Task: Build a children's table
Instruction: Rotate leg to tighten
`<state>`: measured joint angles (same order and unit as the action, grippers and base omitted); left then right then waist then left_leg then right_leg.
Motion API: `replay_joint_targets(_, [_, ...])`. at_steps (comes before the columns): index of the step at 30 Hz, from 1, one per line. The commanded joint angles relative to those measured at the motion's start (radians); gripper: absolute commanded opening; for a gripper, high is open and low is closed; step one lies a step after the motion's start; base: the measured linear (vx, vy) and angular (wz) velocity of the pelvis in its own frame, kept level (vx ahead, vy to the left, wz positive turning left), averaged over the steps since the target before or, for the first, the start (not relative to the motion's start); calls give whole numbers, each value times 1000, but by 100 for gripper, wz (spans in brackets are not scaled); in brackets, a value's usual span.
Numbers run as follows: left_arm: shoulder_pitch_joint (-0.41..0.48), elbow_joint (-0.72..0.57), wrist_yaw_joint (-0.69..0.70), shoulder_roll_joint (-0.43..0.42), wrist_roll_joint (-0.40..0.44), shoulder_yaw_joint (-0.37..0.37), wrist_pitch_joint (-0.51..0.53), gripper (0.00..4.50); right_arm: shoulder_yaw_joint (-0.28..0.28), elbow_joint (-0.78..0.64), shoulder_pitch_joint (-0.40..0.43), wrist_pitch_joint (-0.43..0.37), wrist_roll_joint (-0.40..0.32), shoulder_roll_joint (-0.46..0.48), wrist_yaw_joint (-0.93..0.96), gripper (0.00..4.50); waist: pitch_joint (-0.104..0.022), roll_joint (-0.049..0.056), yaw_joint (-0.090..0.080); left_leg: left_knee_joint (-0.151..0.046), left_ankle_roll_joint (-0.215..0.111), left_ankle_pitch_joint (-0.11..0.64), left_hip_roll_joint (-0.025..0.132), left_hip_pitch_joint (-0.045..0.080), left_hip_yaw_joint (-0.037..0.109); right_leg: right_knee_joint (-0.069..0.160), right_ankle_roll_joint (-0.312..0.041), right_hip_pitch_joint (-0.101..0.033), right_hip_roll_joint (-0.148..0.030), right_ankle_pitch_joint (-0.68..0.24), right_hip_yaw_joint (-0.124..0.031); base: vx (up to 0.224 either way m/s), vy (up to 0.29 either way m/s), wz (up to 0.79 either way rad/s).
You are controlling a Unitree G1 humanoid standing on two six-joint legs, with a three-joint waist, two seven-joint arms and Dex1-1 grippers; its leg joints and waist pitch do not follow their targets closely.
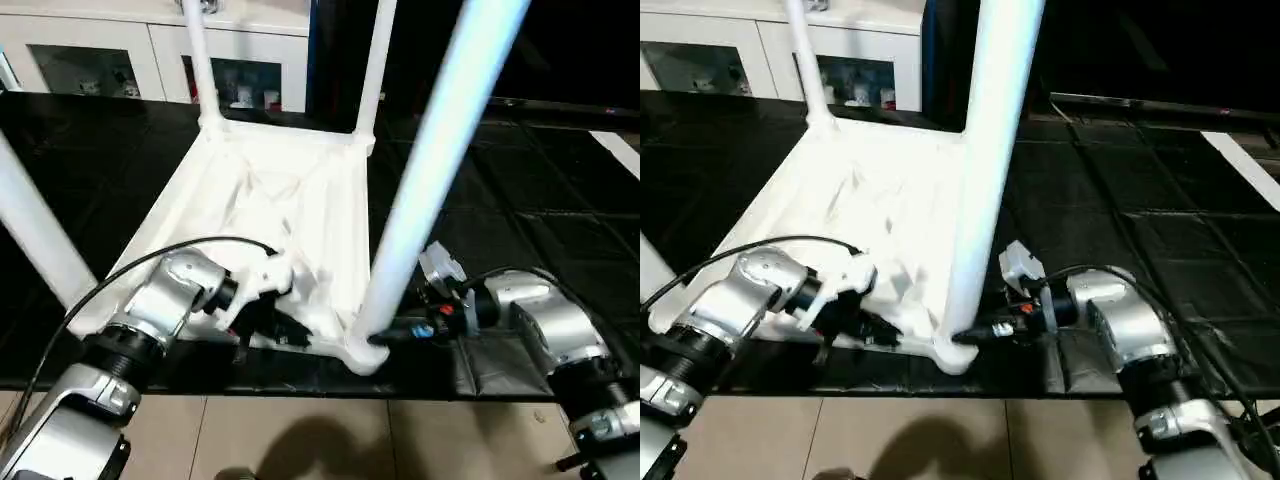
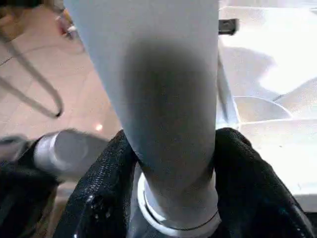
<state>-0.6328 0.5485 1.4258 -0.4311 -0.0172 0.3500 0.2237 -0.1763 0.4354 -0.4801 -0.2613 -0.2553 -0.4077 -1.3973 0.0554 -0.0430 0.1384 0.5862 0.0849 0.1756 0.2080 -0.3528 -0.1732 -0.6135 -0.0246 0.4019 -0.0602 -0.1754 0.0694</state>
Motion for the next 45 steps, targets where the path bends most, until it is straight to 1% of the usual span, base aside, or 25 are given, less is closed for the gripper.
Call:
replay_joint_targets(1, [-43, 18, -141, 84, -18, -35, 43, 0, 7, -20, -1, -34, 14, 73, 173, 196, -61, 2, -15, -70, -1, 240, 23, 7, 6, 89, -144, -48, -79, -382, -45, 0, 0, 0])
replay_joint_targets(2, [-43, 18, -144, 86, -18, -36, 44, 0, 7, -19, -1, -34, 15, 75, 177, 196, -61, 3, -16, -70, 5, 239, 22, 8, 6, 90, -139, -46, -79, -392, -44, 0, 0, 0])
replay_joint_targets(3, [-47, 24, -182, 103, -20, -49, 59, 0, 13, -18, 2, -40, 26, 97, 231, 196, -62, -1, -23, -71, 11, 244, 22, 10, 8, 91, -132, -45, -81, -409, -45, 0, 0, 0])
replay_joint_targets(5, [-54, 32, -244, 134, -21, -68, 83, 0, 27, -19, 3, -59, 32, 141, 316, 195, -62, -4, -38, -73, 12, 236, 19, -2, 12, 92, -119, -54, -81, -419, -41, 0, 0, 0])
replay_joint_targets(8, [-66, 34, -327, 184, -23, -92, 131, 0, 30, -19, -5, -82, 65, 211, 450, 194, -63, -5, -55, -69, 0, 218, 15, -6, 10, 96, -108, -53, -80, -425, -41, 0, 0, 0])
replay_joint_targets(9, [-68, 34, -341, 193, -23, -95, 138, 0, 33, -16, -9, -89, 72, 224, 481, 194, -63, -4, -57, -68, -3, 207, 15, -5, 9, 97, -109, -51, -80, -418, -43, 0, 0, 0])
replay_joint_targets(10, [-76, 37, -393, 224, -23, -109, 161, 0, 49, -4, -25, -118, 99, 276, 603, 194, -63, -4, -58, -67, -2, 201, 15, -2, 8, 96, -112, -49, -79, -407, -44, 0, 0, 0])
replay_joint_targets(11, [-81, 41, -422, 240, -22, -117, 173, 0, 58, -3, -31, -137, 108, 302, 660, 194, -64, -4, -66, -68, 6, 187, 13, -4, 9, 92, -121, -50, -76, -390, -44, 0, 0, 0])
replay_joint_targets(13, [-94, 55, -482, 274, -21, -133, 183, 0, 82, -4, -45, -162, 114, 357, 766, 191, -65, -1, -73, -68, 6, 188, 13, 0, 8, 93, -126, -47, -75, -372, -45, 0, 0, 0])
replay_joint_targets(15, [-101, 59, -526, 301, -20, -145, 191, 0, 104, -1, -58, -176, 114, 401, 846, 191, -66, 0, -74, -69, 2, 183, 14, 1, 8, 92, -134, -48, -76, -348, -46, 0, 0, 0])
replay_joint_targets(16, [-102, 59, -544, 311, -20, -150, 194, 0, 106, -2, -62, -182, 117, 417, 875, 191, -67, 2, -76, -69, -4, 177, 16, 2, 7, 88, -148, -48, -74, -297, -47, 0, 0, 0])
replay_joint_targets(21, [-98, 46, -553, 319, -11, -145, 202, 0, 60, -23, -48, -161, 155, 431, 867, 191, -66, 2, -74, -70, -16, 167, 14, 0, 4, 85, -159, -53, -74, -250, -50, 0, 0, 0])
replay_joint_targets(22, [-94, 43, -550, 310, -6, -142, 199, 0, 64, -28, -43, -156, 156, 429, 867, 246, -64, 3, -74, -71, -16, 172, 16, 2, 5, 87, -159, -53, -75, -257, -50, 0, 0, 0])
replay_joint_targets(25, [-89, 37, -546, 304, -6, -142, 199, 0, 70, -37, -35, -161, 155, 423, 870, 266, -63, 4, -73, -72, -15, 182, 17, 3, 5, 88, -156, -52, -75, -270, -50, 0, 0, 0])
replay_joint_targets(29, [-73, 23, -506, 274, -6, -132, 180, 0, 86, -80, -3, -170, 136, 381, 845, 304, -66, 3, -69, -72, -17, 167, 18, 4, 6, 83, -161, -55, -75, -230, -51, 0, 0, 0])
replay_joint_targets(31, [-66, 22, -463, 248, -5, -122, 163, 0, 92, -133, 28, -201, 103, 336, 776, 324, -65, 4, -70, -71, -21, 166, 18, 4, 4, 82, -169, -55, -74, -208, -52, 0, 0, 0])
replay_joint_targets(32, [-63, 22, -445, 237, -4, -118, 156, 0, 93, -157, 43, -212, 91, 316, 740, 335, -64, 7, -67, -72, -25, 169, 18, 4, 5, 83, -168, -58, -75, -208, -52, 0, 0, 0])
replay_joint_targets(35, [-64, 44, -389, 196, 9, -101, 126, 0, 80, -244, 98, -259, 58, 206, 597, 358, -65, 7, -62, -71, -36, 166, 19, 5, 5, 82, -174, -59, -74, -179, -52, 0, 0, 0])
replay_joint_targets(37, [-69, 65, -330, 160, 23, -80, 91, 0, 89, -287, 132, -292, 27, 113, 498, 375, -65, 12, -51, -69, -41, 173, 22, 10, 3, 82, -178, -56, -74, -174, -54, 0, 0, 0])
replay_joint_targets(39, [-72, 72, -304, 148, 26, -72, 70, 0, 93, -298, 143, -299, 16, 79, 465, 395, -63, 9, -45, -70, -43, 193, 22, 9, 1, 85, -178, -56, -75, -195, -53, 0, 0, 0])
replay_joint_targets(40, [-74, 80, -263, 131, 28, -60, 42, 0, 101, -304, 156, -295, 9, 35, 424, 401, -63, 7, -44, -70, -37, 211, 21, 6, 4, 92, -162, -59, -78, -253, -50, 0, 0, 0])
replay_joint_targets(41, [-76, 91, -199, 105, 33, -42, -14, 0, 113, -310, 174, -289, 3, -30, 368, 401, -62, 5, -43, -70, -37, 214, 20, 6, 4, 94, -155, -57, -77, -271, -50, 0, 0, 0])
replay_joint_targets(42, [-76, 92, -187, 101, 34, -39, -26, 0, 116, -310, 178, -287, 1, -40, 360, 409, -62, 3, -41, -69, -35, 212, 21, 8, 4, 94, -147, -56, -78, -285, -51, 0, 0, 0])
replay_joint_targets(44, [-72, 90, -102, 75, 31, -17, -78, 0, 138, -323, 201, -287, -14, -102, 309, 431, -62, 3, -39, -69, -34, 203, 21, 5, 4, 93, -147, -56, -78, -286, -51, 0, 0, 0])
replay_joint_targets(45, [-72, 90, -102, 75, 31, -17, -78, 0, 139, -323, 201, -287, -14, -102, 308, 439, -63, 3, -36, -68, -36, 197, 23, 6, 4, 92, -146, -56, -79, -279, -52, 0, 0, 0])
